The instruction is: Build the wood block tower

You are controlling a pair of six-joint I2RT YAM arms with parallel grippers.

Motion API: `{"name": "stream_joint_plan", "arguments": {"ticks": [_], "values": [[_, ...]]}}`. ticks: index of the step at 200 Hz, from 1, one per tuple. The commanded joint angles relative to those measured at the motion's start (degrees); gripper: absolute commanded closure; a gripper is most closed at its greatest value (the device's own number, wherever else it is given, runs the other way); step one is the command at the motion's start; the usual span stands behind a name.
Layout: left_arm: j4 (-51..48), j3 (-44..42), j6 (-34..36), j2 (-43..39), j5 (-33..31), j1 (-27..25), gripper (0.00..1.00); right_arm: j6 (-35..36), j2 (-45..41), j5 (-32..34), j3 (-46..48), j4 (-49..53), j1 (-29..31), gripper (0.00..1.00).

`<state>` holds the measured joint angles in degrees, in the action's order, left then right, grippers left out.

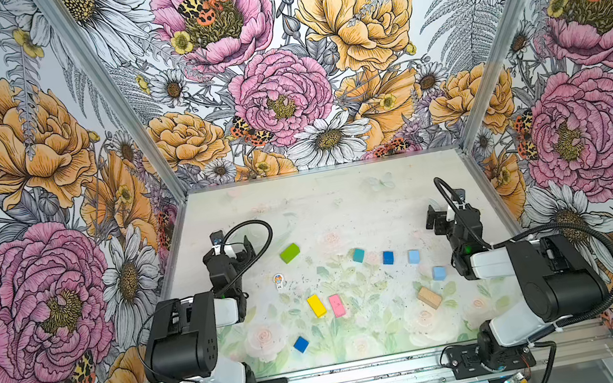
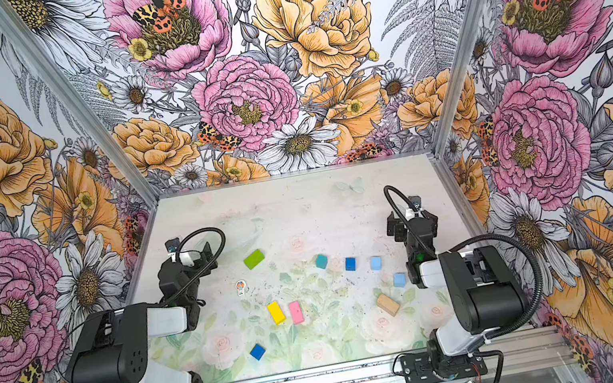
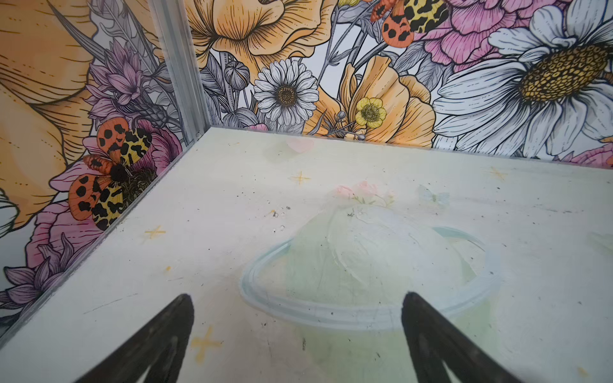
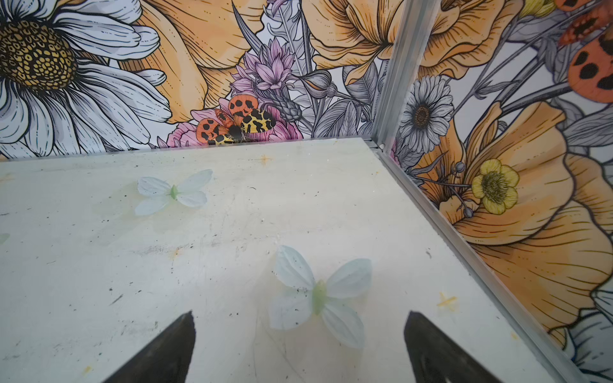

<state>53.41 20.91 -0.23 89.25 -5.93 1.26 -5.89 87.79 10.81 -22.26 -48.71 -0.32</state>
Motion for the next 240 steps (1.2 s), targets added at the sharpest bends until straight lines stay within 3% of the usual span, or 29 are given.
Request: {"name": "stream_joint_plan", "arguments": {"ticks": [1,130,191,240], "values": [[0.79,0.56,-0.39,-0.4,-0.2,-0.27,0.01,0.65,0.27,-0.21,0.05,-1.41,0.17,0.0],[0.38,0.8,0.73,-0.44,-2.23,-1.69,0.01,0.67,0.22,-0.19,0.06,-1.48,0.21,0.0],[0.56,0.63,-0.45,-0.4,2.89,0.65,0.01,0.66,0.18,-0.2,0.08,-1.48,0.16,0.0],[-0.24,1.07,0.22,-0.44,2.33,0.0,0.01,0.61,0.25,-0.46,0.01,-1.19,0.07,0.0]]}}
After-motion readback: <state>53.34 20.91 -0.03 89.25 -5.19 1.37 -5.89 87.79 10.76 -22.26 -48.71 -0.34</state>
